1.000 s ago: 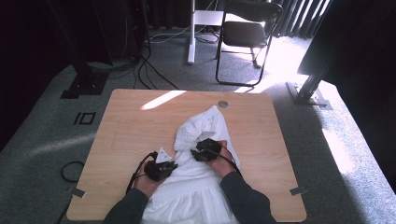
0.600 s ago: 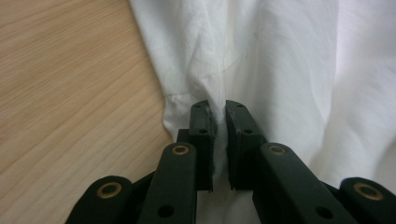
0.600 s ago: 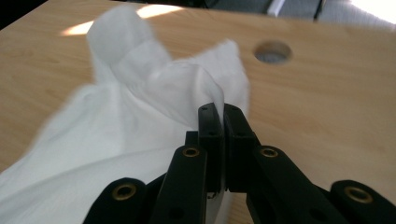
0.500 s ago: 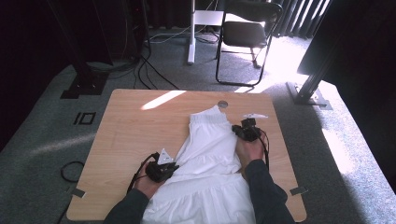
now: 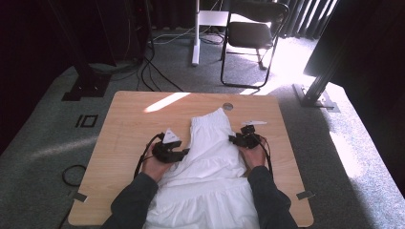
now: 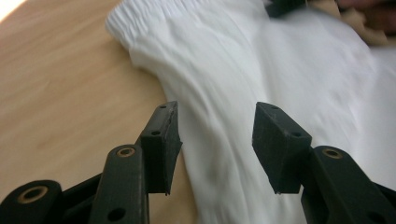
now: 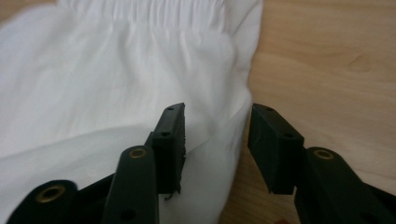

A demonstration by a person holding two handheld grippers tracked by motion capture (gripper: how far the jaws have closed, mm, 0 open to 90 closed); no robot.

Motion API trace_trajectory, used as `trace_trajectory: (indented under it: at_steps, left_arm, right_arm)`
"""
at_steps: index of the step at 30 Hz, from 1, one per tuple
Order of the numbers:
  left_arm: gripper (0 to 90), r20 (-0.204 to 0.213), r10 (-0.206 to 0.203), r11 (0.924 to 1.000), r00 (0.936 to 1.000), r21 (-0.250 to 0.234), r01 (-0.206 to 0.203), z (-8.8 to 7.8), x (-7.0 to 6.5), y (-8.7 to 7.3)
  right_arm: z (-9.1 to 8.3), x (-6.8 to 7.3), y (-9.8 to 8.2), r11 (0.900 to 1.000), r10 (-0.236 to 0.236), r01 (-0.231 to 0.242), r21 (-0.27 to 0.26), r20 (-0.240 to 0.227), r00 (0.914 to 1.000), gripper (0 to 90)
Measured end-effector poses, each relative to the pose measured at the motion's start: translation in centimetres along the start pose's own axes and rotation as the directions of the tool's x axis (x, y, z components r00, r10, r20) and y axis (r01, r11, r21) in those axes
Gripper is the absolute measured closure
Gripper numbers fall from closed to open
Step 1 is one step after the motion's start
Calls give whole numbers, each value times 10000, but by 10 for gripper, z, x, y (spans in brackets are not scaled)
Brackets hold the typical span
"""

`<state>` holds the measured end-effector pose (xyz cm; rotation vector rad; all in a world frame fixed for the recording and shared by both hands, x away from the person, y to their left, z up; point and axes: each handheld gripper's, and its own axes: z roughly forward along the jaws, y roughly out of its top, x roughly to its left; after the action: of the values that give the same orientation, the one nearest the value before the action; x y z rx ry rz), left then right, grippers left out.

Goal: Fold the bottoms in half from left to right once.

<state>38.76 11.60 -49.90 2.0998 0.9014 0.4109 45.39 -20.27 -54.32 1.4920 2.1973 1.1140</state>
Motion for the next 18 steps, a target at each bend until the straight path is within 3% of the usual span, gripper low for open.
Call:
trace_trajectory:
  at_steps: [2,4,6,8,9,11,12,14,18]
  left_arm:
    - [520,-179,67,9999,9998,155,-64,19,1,10]
    - [515,-413,172,9989,9990,432,-154,42,1,15]
    - [530,-593,-174,9951,9981,963,231,65,4,12]
    - [671,-412,-125,9895,9991,1432,183,76,3,5]
    - [729,-293,-135,9923,9995,1229,170,75,3,3]
    - [834,-155,79,9903,9998,1386,-57,70,-1,0]
    - [843,-104,326,9881,9994,1506,-307,66,-4,-2]
    - [849,141,442,9861,9989,1600,-458,60,-9,-7]
    - [849,937,790,9812,9925,1688,-940,36,-26,-27]
  right_arm:
    - [7,5,-4,9993,-271,267,269,146,9995,641]
    - [7,10,-7,9985,-528,521,171,420,9977,722]
    - [6,13,-9,9977,-641,623,266,742,9952,786]
    - [4,16,-11,9971,-718,693,328,844,9938,810]
    - [2,17,-13,9975,-651,625,332,855,9942,820]
    - [-2,20,-17,9971,-700,674,341,839,9940,832]
    - [-5,23,-22,9966,-768,741,354,835,9935,835]
    - [-12,30,-30,9953,-906,875,411,795,9927,835]
    - [-35,47,-59,9934,-1099,1079,399,515,9926,836]
